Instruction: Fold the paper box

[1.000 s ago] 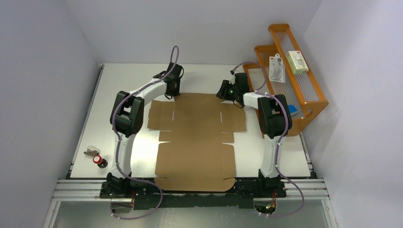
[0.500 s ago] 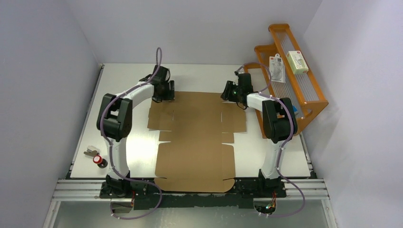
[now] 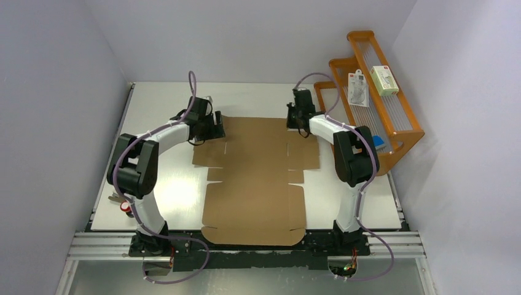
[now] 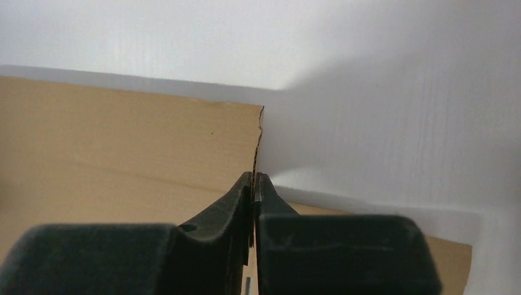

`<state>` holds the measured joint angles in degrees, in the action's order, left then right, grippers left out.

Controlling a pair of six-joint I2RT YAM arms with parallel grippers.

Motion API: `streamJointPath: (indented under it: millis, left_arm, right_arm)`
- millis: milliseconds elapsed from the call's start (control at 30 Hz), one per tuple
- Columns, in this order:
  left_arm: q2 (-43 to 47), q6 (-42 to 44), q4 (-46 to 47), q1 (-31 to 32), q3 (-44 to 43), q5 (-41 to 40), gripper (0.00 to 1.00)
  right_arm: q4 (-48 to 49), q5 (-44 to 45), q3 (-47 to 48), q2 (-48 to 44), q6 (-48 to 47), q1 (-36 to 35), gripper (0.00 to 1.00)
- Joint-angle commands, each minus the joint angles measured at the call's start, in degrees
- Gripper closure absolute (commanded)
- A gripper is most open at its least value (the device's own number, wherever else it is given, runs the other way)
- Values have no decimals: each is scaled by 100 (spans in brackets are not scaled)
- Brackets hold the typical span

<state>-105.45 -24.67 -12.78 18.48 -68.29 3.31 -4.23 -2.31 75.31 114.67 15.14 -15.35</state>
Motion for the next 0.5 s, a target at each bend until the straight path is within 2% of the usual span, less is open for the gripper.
streamJointPath:
  millis: [0, 200, 467]
  left_arm:
    - [407, -92, 329, 24, 197, -310, 22]
    - [597, 22, 106, 17, 290, -898, 17]
    - [844, -15, 175, -147, 592, -846, 15]
  right_arm:
    - [-604, 1273, 625, 87, -350, -475, 93]
    - [-1161, 2259, 1294, 522, -599, -864, 96]
    - [-1370, 2269, 1694, 885, -587, -956, 96]
